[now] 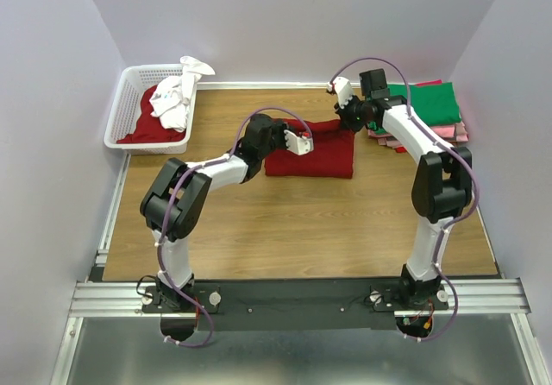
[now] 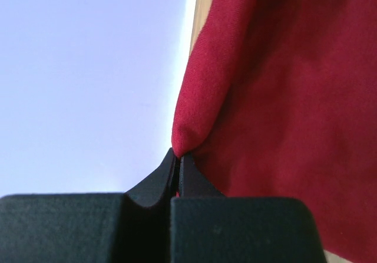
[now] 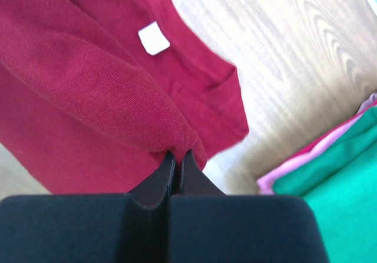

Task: Fold and stack the t-shirts
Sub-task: Fold the tshirt

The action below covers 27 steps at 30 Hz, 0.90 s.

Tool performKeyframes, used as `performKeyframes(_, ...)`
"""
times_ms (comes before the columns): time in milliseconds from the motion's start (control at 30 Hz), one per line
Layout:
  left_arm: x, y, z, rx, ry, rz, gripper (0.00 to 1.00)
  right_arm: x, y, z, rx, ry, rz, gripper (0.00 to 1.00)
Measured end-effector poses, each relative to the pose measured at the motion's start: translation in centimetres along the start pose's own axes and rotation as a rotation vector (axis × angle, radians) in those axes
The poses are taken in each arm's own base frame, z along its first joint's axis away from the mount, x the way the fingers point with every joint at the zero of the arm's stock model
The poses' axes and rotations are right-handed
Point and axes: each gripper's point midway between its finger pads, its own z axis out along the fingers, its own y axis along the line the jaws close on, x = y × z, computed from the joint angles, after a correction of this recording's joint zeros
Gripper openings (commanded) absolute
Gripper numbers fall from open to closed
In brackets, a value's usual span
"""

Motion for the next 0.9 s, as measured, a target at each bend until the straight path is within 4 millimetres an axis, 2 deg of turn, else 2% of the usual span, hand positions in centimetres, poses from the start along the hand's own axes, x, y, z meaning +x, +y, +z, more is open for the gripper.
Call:
performKeyframes(133, 1.8, -0.4, 0.6, 0.0, 0.033, -0.011, 0.0, -0.4, -0.8, 1.5, 0.008, -0.01, 0.011, 0.01)
performKeyframes(233, 2.3, -0.3, 0.6, -0.003, 0.039, -0.017, 0.0, 0.2, -0.9, 2.9, -0.001, 0.003, 0.031, 0.0)
performKeyframes(367, 2.6, -0.4, 0.8, -0.006, 0.035, -0.028, 0.0, 0.8, -0.7, 3.5, -0.006, 0.017, 0.051, 0.0)
performKeyframes(567, 2.8, -0.6, 2.0, -0.002, 0.029, -0.043, 0.0, 1.1, -1.1, 3.5, 0.021, 0.032, 0.065, 0.0)
performKeyframes(733, 2.1, 0.3, 2.5, -0.018, 0.004, -0.044, 0.0, 1.6, -1.2, 3.2, 0.043, 0.049, 0.088, 0.01)
performKeyframes(900, 1.6, 0.8, 3.4, -0.026, -0.017, -0.041, 0.0, 1.8, -1.1, 1.8, 0.076, 0.059, 0.119, 0.0)
